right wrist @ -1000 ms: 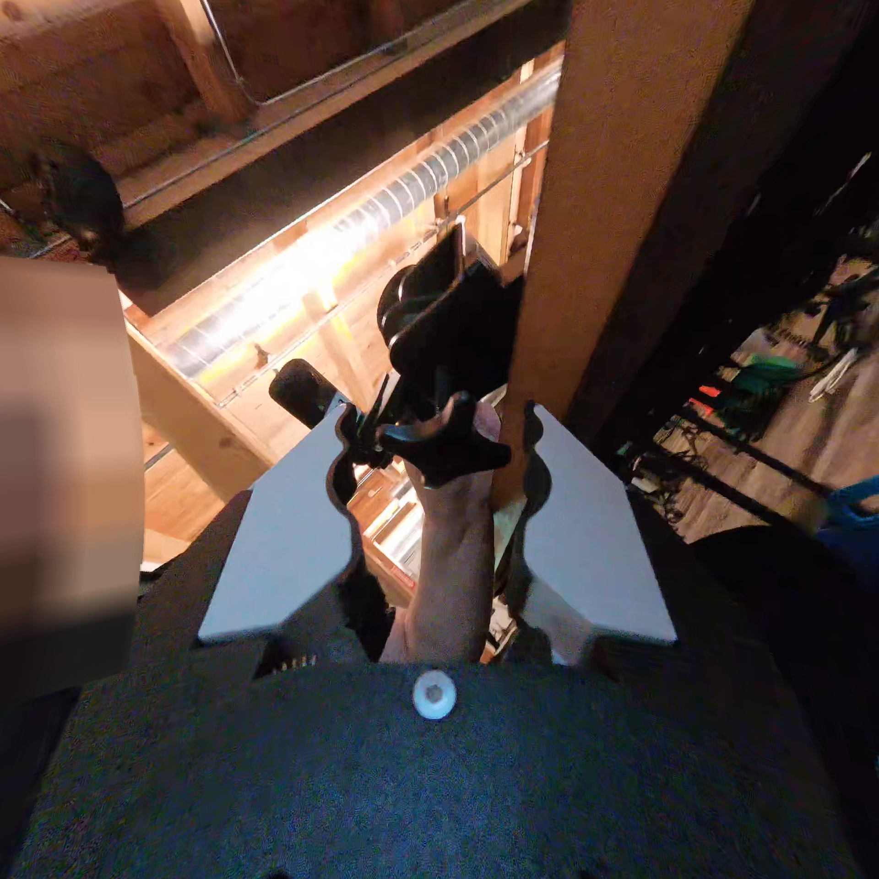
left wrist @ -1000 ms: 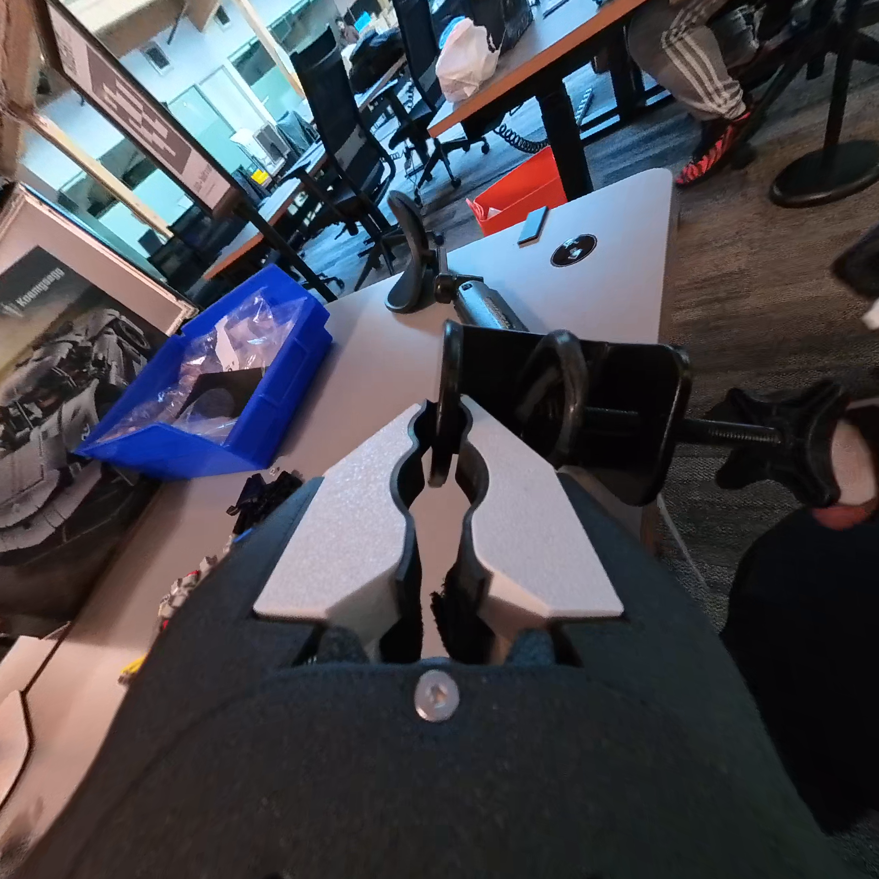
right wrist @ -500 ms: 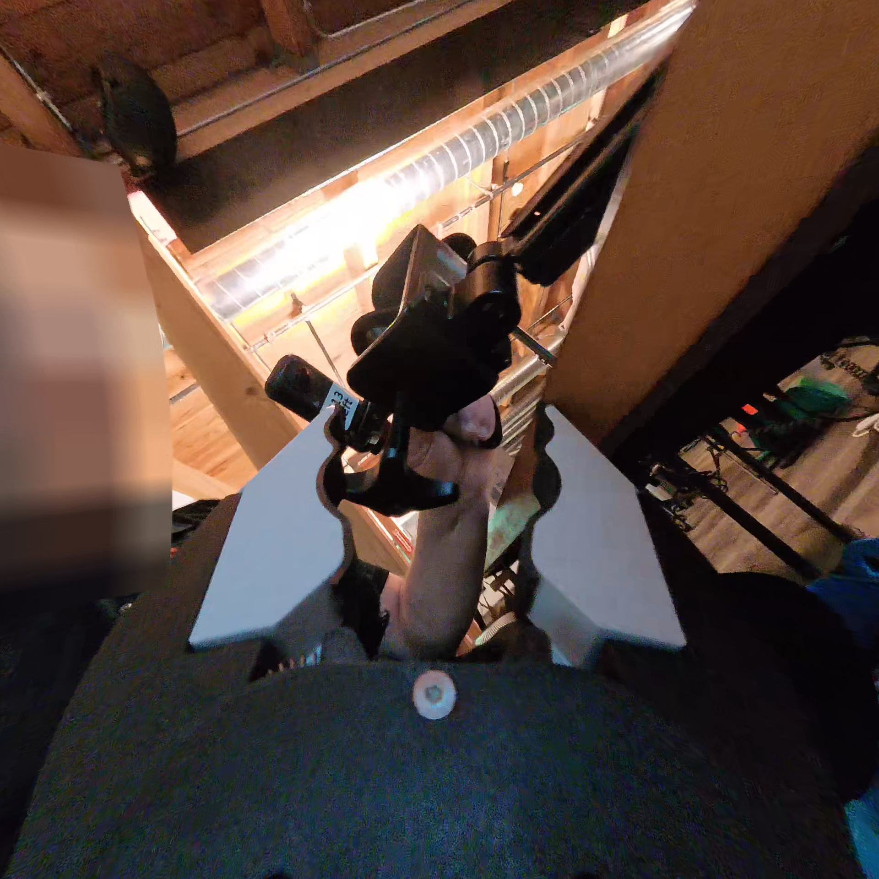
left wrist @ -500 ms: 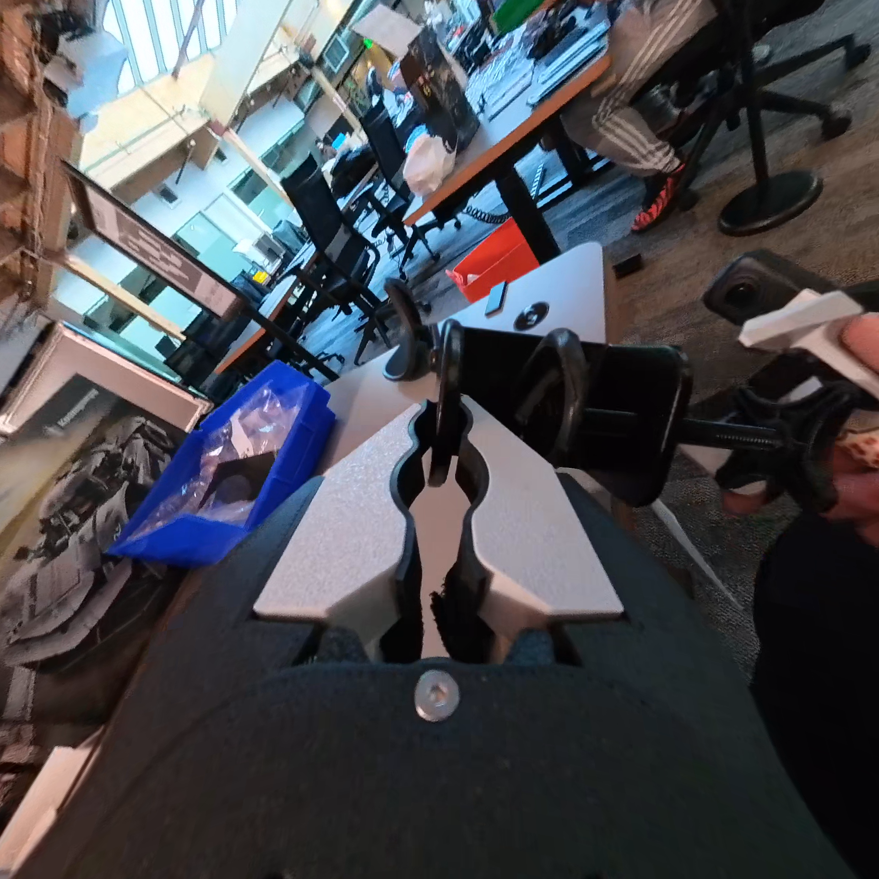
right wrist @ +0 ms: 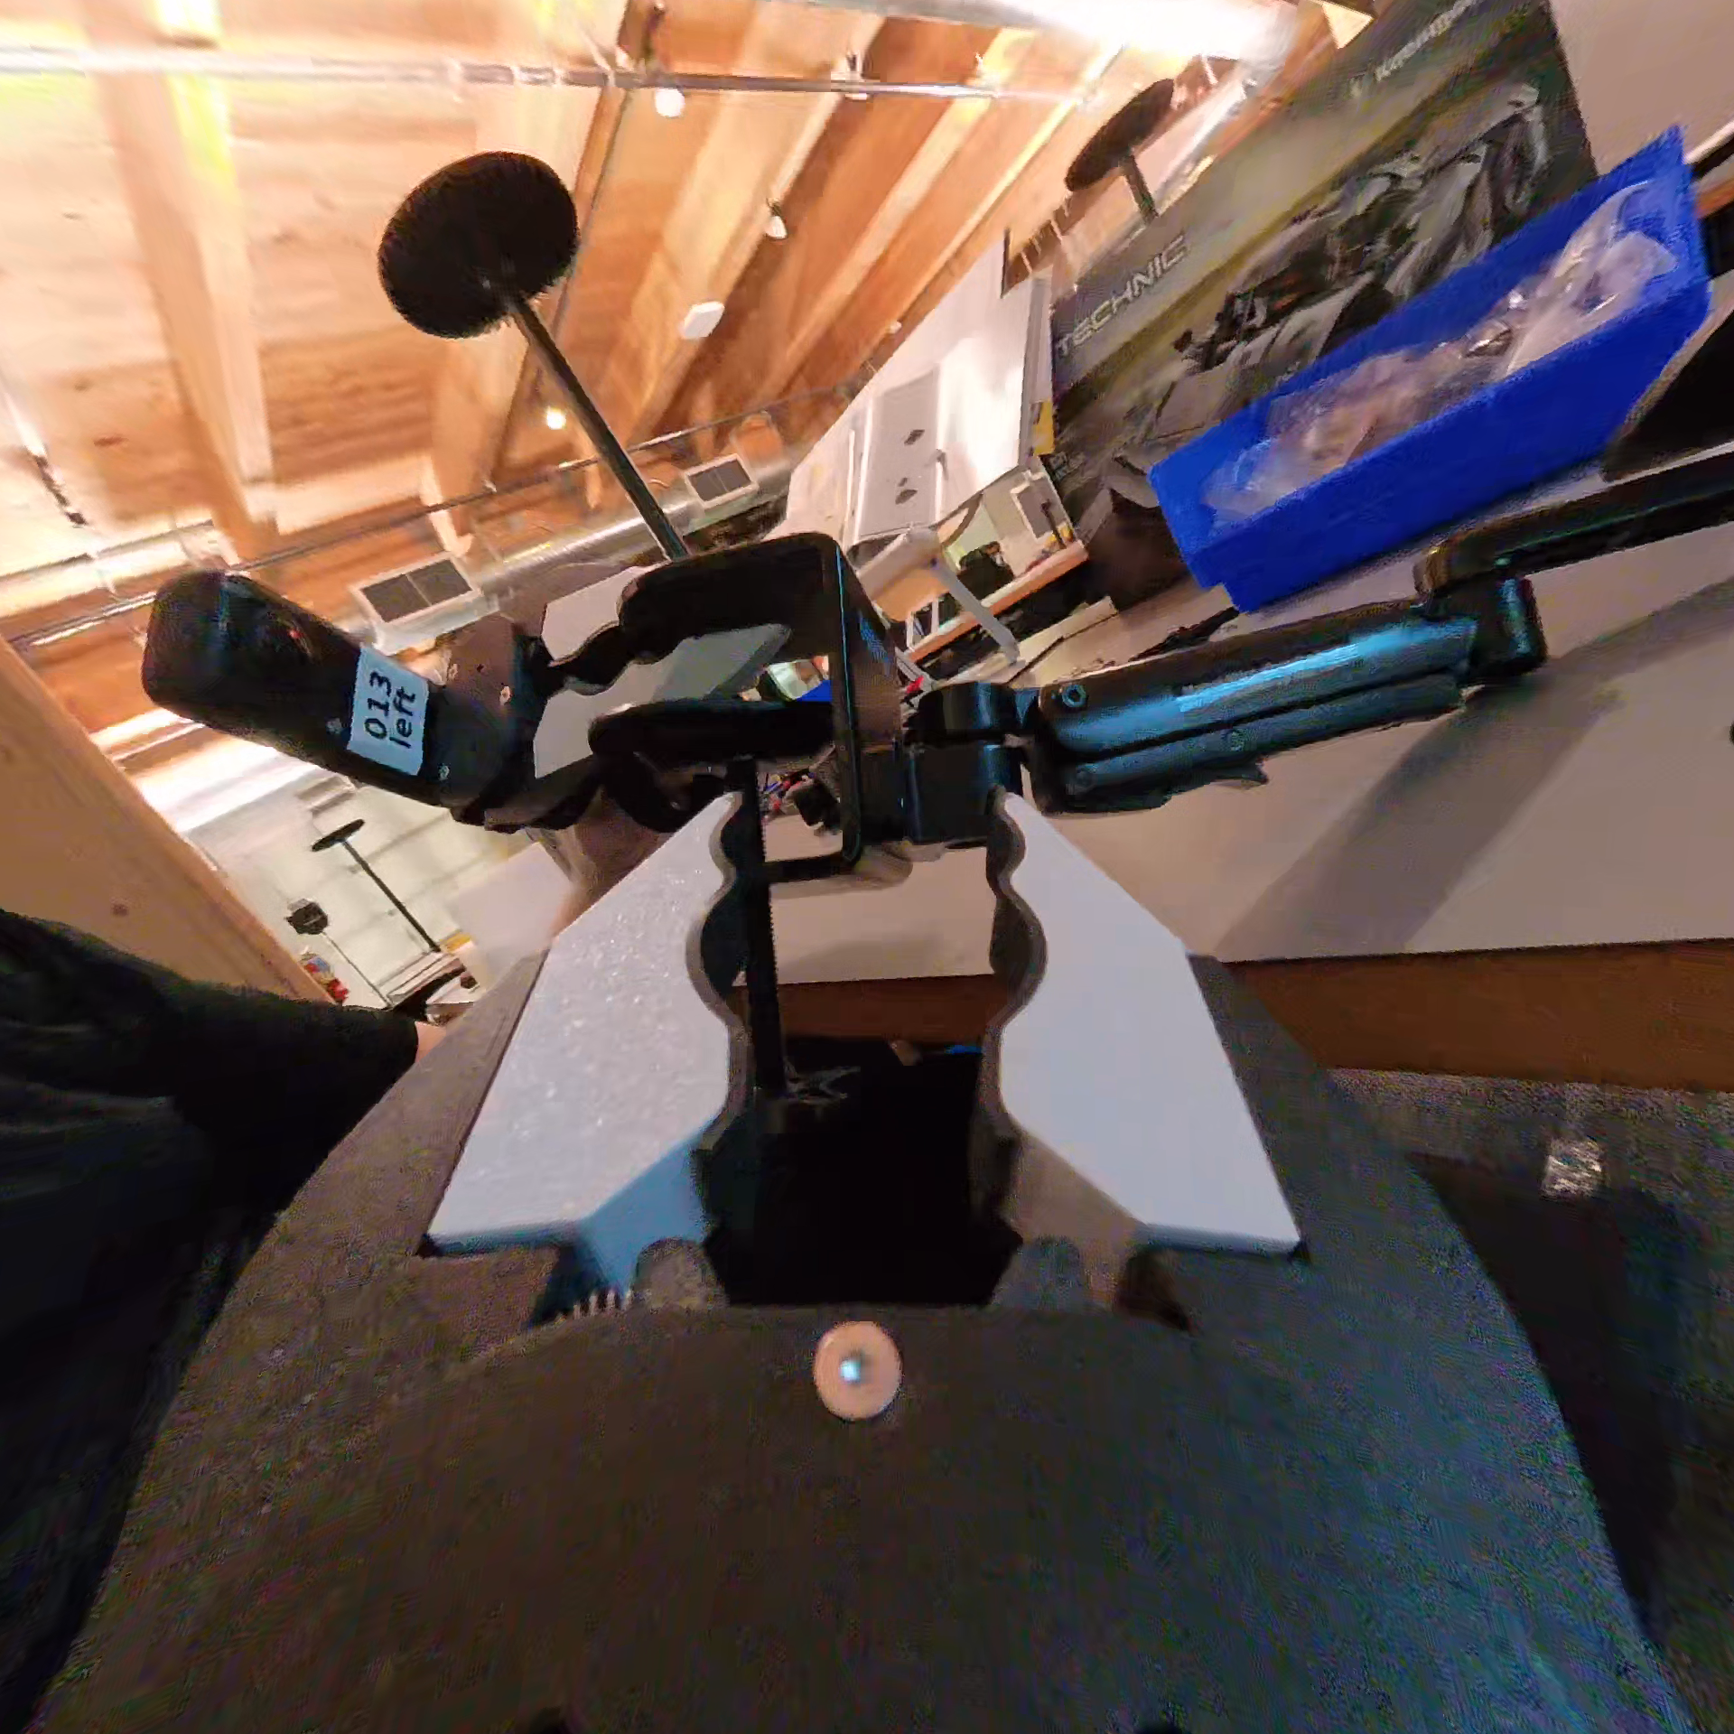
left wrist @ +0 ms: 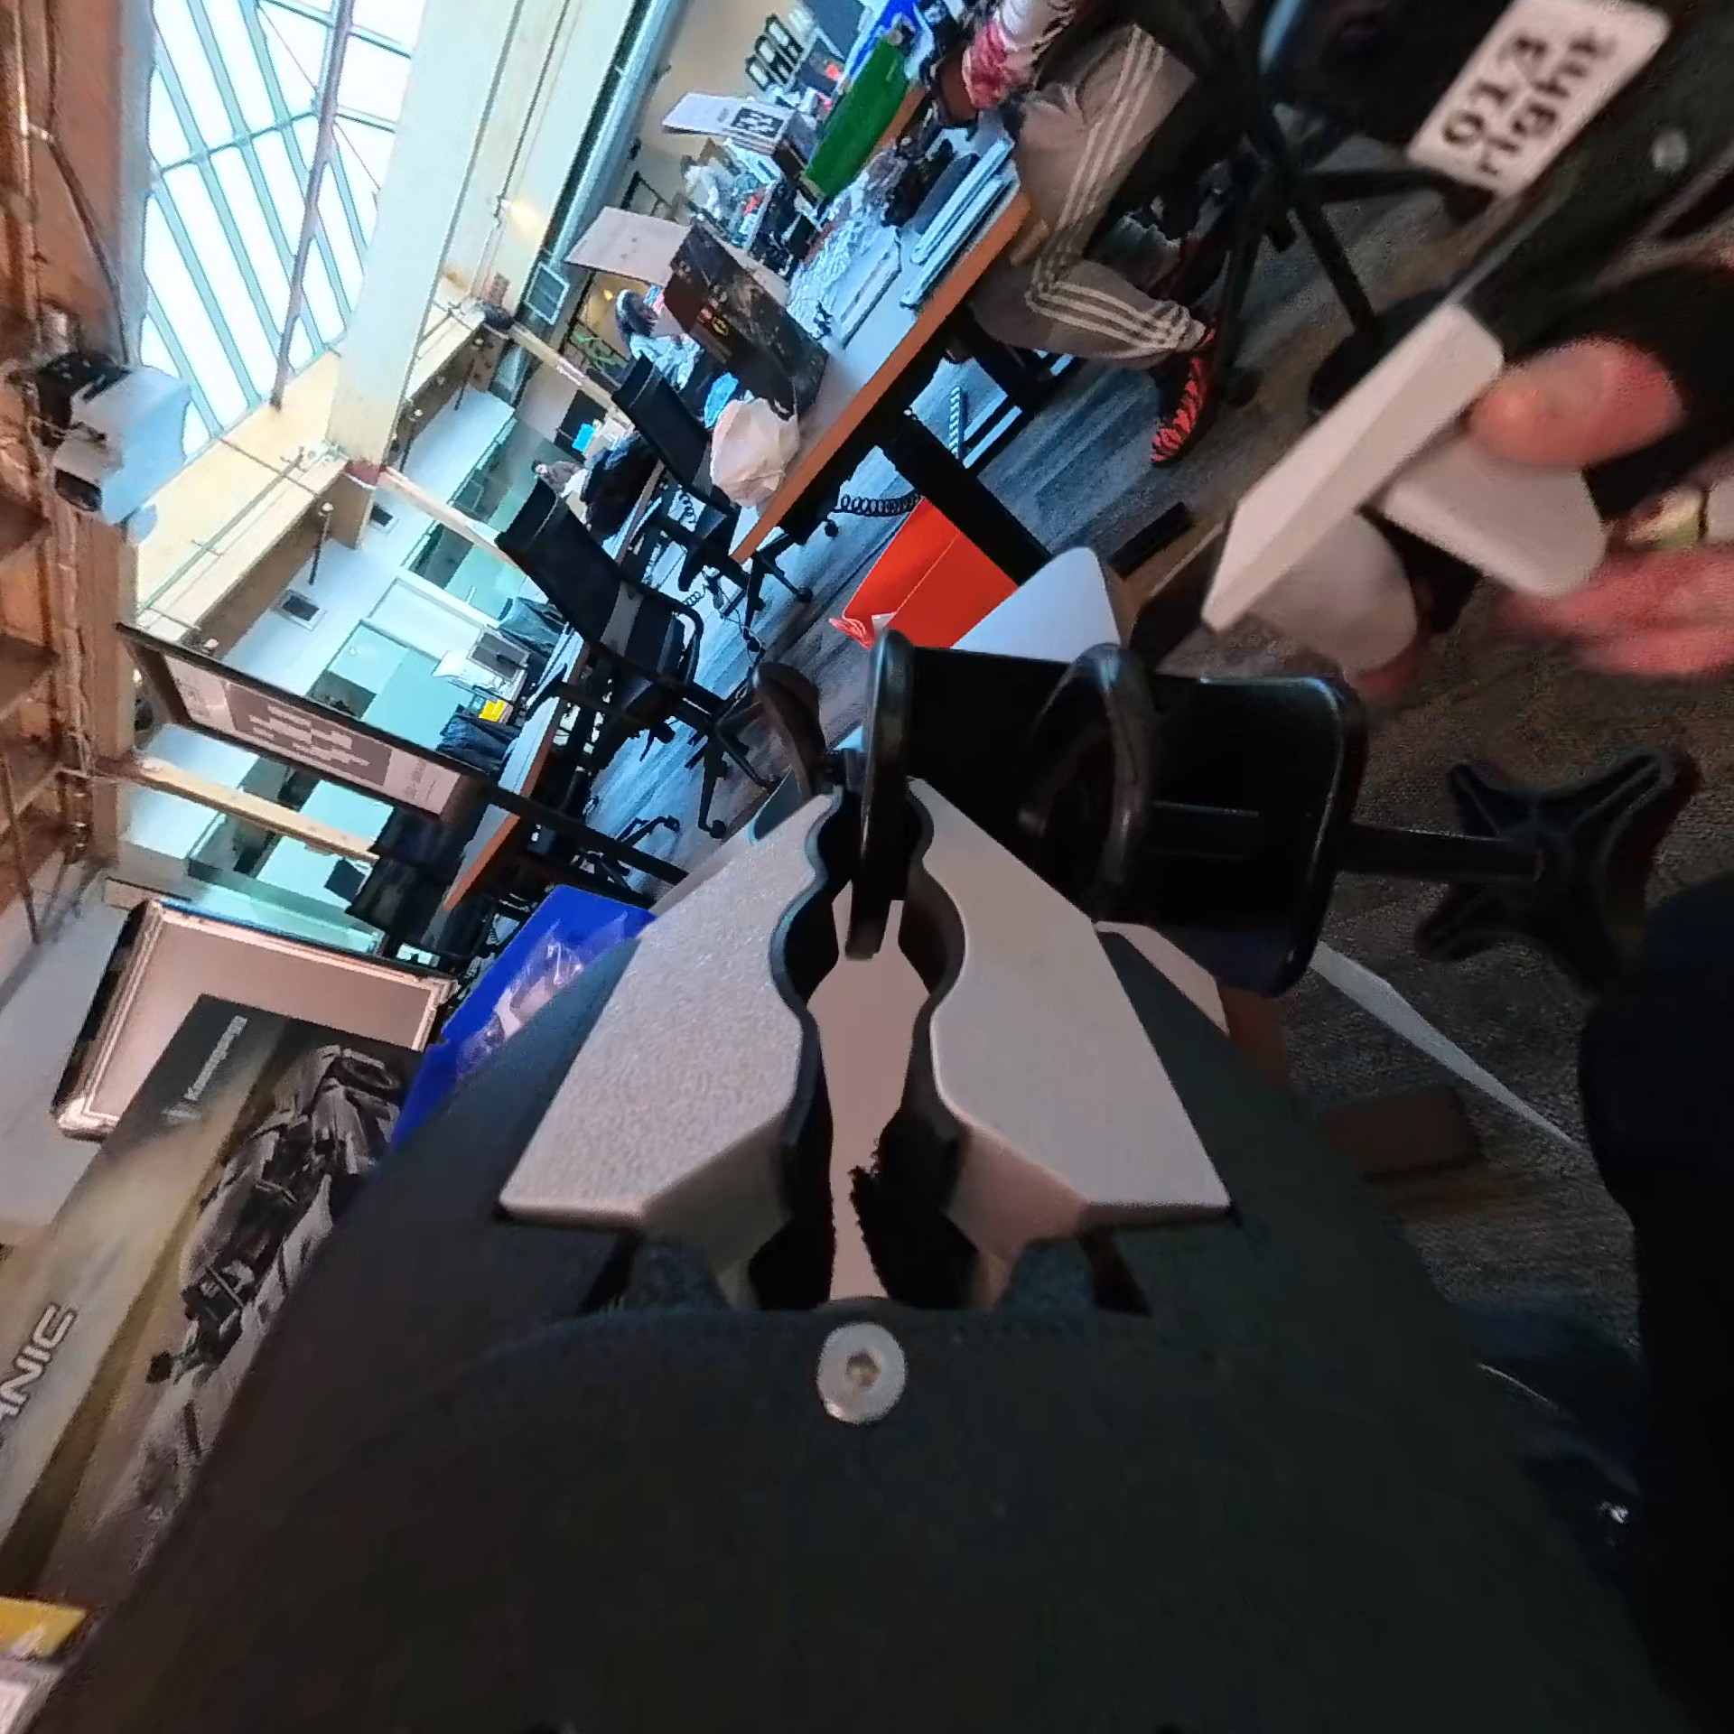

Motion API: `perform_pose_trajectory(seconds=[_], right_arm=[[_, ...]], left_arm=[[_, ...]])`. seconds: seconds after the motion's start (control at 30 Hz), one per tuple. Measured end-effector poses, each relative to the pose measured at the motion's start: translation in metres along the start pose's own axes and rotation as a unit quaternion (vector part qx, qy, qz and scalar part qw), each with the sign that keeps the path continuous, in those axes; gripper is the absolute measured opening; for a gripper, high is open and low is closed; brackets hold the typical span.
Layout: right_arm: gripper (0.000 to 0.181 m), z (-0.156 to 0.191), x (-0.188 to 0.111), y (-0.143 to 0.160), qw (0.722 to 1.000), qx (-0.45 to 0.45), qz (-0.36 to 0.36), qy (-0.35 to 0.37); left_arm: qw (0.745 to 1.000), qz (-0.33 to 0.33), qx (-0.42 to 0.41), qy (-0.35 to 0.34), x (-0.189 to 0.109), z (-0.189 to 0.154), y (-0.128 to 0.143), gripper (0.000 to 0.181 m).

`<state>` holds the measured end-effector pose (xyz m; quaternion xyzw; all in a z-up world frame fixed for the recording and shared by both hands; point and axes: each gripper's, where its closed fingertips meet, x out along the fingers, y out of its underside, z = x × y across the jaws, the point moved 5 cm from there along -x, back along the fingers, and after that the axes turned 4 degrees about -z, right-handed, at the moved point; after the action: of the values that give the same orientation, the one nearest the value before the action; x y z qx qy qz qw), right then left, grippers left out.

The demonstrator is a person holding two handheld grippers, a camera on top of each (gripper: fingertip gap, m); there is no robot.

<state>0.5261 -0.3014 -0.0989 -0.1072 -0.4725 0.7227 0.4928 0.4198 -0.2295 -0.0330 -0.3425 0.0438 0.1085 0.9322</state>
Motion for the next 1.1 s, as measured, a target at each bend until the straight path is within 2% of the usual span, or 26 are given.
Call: perform_pose_trajectory(seconds=[0.13, 0.23, 0.33, 0.4, 0.6, 0.7, 0.87, 0.93, 1.03, 1.1], right_arm=[[0.051, 0.007, 0.019, -0.006, 0.994, -0.090, 0.054, 0.042], [0.028, 0.011, 0.033, -0.020, 0.982, -0.165, 0.058, 0.068], [0.017, 0.009, 0.048, -0.010, 0.970, -0.195, 0.134, 0.052], [0.006, 0.006, 0.057, -0.004, 0.970, -0.199, 0.137, 0.039], [0.004, 0.003, 0.061, -0.002, 0.966, -0.229, 0.103, 0.067], [0.004, 0.002, 0.062, -0.002, 0.965, -0.236, 0.088, 0.079], [0.003, -0.003, 0.060, -0.005, 0.961, -0.250, 0.071, 0.100], [0.003, -0.002, 0.058, -0.010, 0.960, -0.253, 0.062, 0.102], [0.003, 0.002, 0.054, -0.023, 0.961, -0.254, 0.045, 0.099], [0.004, 0.005, 0.051, -0.032, 0.960, -0.258, 0.037, 0.100]], left_arm=[[0.999, -0.002, 0.038, 0.017, 0.004, -0.004, -0.005, 0.009], [0.997, -0.001, 0.076, 0.035, 0.006, -0.012, -0.009, 0.006], [0.994, -0.009, 0.095, 0.050, 0.006, -0.017, -0.014, 0.008], [0.991, -0.010, 0.119, 0.060, 0.008, -0.024, -0.017, 0.008], [0.988, -0.005, 0.142, 0.061, 0.008, -0.026, -0.011, 0.008], [0.992, -0.015, 0.114, 0.057, 0.008, -0.025, -0.009, 0.008], [0.997, 0.009, 0.074, 0.028, -0.001, -0.008, -0.006, 0.046], [0.999, 0.006, 0.041, 0.015, -0.012, 0.002, -0.009, 0.061], [0.999, -0.017, -0.024, 0.014, -0.038, 0.004, -0.017, 0.065], [0.995, -0.036, -0.083, 0.036, -0.053, -0.012, -0.019, 0.066]])
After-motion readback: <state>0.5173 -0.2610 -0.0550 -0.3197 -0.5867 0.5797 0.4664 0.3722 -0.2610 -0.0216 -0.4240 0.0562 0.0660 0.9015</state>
